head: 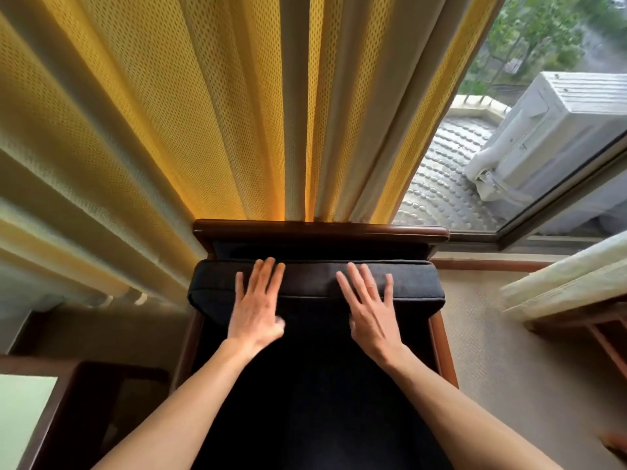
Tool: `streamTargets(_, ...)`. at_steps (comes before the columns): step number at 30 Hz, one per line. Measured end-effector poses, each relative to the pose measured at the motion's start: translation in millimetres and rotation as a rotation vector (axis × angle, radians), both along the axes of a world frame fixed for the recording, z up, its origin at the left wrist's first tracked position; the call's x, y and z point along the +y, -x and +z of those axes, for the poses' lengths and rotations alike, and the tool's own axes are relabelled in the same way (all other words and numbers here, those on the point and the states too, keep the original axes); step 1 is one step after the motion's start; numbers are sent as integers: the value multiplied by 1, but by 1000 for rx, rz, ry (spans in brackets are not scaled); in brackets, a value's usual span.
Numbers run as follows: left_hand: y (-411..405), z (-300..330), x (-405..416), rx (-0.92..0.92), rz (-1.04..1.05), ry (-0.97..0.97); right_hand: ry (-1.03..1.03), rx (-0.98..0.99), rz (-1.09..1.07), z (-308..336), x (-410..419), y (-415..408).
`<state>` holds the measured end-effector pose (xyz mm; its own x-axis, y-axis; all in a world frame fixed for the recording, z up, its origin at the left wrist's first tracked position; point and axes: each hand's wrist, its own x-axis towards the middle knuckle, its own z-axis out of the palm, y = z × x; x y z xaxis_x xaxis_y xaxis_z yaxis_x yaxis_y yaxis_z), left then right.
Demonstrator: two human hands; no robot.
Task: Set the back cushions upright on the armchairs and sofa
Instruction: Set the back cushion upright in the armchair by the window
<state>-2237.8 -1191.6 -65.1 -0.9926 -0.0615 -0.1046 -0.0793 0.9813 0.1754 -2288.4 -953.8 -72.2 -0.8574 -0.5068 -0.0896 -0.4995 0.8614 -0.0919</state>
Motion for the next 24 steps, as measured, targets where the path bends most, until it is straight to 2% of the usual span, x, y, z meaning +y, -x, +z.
streamTargets(4,16,-8,39,-85,-49,5,63,-83,28,-8,-15,14)
streamTargets(8,44,-16,31,-115,-52,24,69,-167,44,-9,-16,50)
streamTargets(13,50,-23,24,-108,-59,35,66,-143,12,-18,-17,53)
streamTargets(19,19,-18,-41,-108,49,90,-1,-53,-70,-12,35,48)
streamTargets(24,4,-4,-92,-274,186,131,-84,-114,-296,1,72,47)
